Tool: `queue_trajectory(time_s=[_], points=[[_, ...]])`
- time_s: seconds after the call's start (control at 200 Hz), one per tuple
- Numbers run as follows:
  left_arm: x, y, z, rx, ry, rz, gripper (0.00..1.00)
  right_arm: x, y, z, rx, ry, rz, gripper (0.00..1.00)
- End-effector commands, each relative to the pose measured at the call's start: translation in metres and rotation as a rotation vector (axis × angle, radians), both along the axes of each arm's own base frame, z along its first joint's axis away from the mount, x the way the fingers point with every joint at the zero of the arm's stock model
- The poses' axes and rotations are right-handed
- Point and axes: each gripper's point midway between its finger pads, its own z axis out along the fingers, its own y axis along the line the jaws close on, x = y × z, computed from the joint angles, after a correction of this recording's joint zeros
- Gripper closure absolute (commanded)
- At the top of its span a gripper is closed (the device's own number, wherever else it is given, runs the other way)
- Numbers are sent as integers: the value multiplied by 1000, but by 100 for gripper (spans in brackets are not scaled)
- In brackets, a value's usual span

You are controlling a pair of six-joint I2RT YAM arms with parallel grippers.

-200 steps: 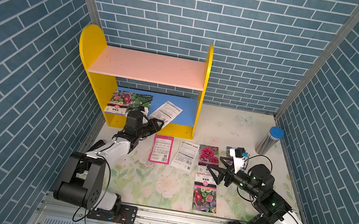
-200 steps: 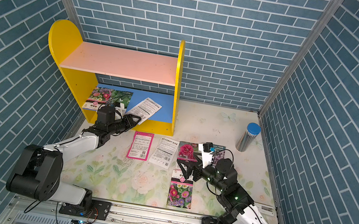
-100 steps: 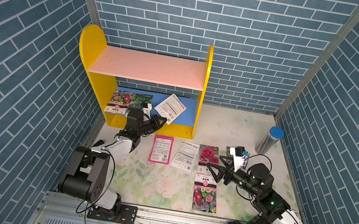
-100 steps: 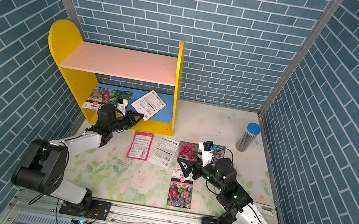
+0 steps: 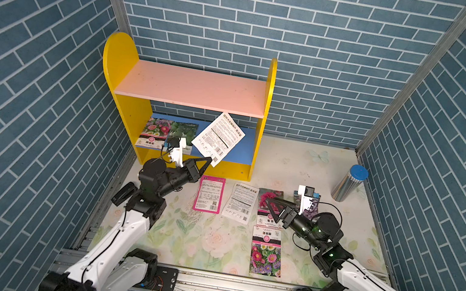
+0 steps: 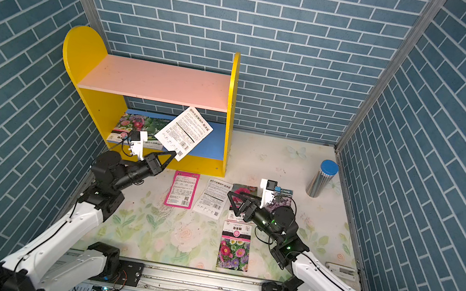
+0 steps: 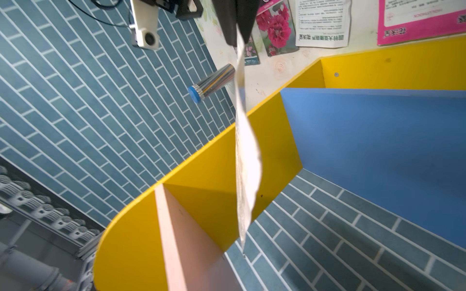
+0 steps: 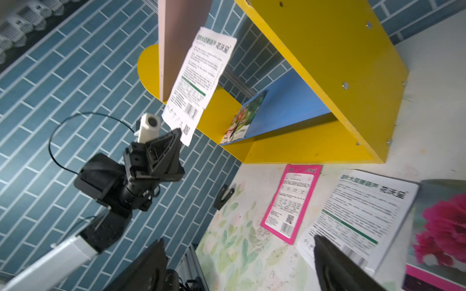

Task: Take the seed bag off the shelf
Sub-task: Pick up the seed packet from the shelf.

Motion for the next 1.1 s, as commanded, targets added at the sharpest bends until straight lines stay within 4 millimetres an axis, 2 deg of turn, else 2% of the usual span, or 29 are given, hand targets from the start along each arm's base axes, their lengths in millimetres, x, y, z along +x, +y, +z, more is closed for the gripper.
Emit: queue_trajectory(time_s=[0.0, 0.14, 0.19, 0.205, 0.275, 0.45, 0.525, 0.62, 0.765, 0.89, 1.025, 1.095], points=[[-26, -7, 12, -56, -65, -34, 100, -8, 11, 70, 212, -101, 63, 10], [-52, -17, 20, -147, -111, -54, 100, -4, 30, 92, 265, -125, 92, 15], [-56, -21, 18, -178, -107, -63, 100, -3, 36, 99, 294, -130, 108, 18], [-62, -19, 24, -196, -132, -66, 100, -3, 38, 102, 303, -134, 114, 19], [-71, -24, 28, -237, -145, -90, 100, -3, 49, 113, 325, -152, 145, 22], [-87, -31, 41, -288, -183, -125, 100, 5, 73, 119, 327, -156, 182, 29], [-91, -32, 45, -295, -184, -132, 100, 8, 78, 119, 330, -159, 188, 32], [-93, -35, 44, -297, -181, -144, 100, 8, 84, 126, 341, -180, 210, 42], [-93, -39, 39, -294, -167, -156, 100, 6, 90, 140, 354, -213, 243, 50], [-93, -42, 38, -294, -163, -166, 100, 7, 96, 143, 344, -217, 263, 56], [-93, -46, 36, -288, -156, -178, 100, 9, 100, 142, 340, -217, 266, 71], [-92, -48, 34, -285, -149, -182, 100, 11, 102, 141, 336, -213, 266, 84]])
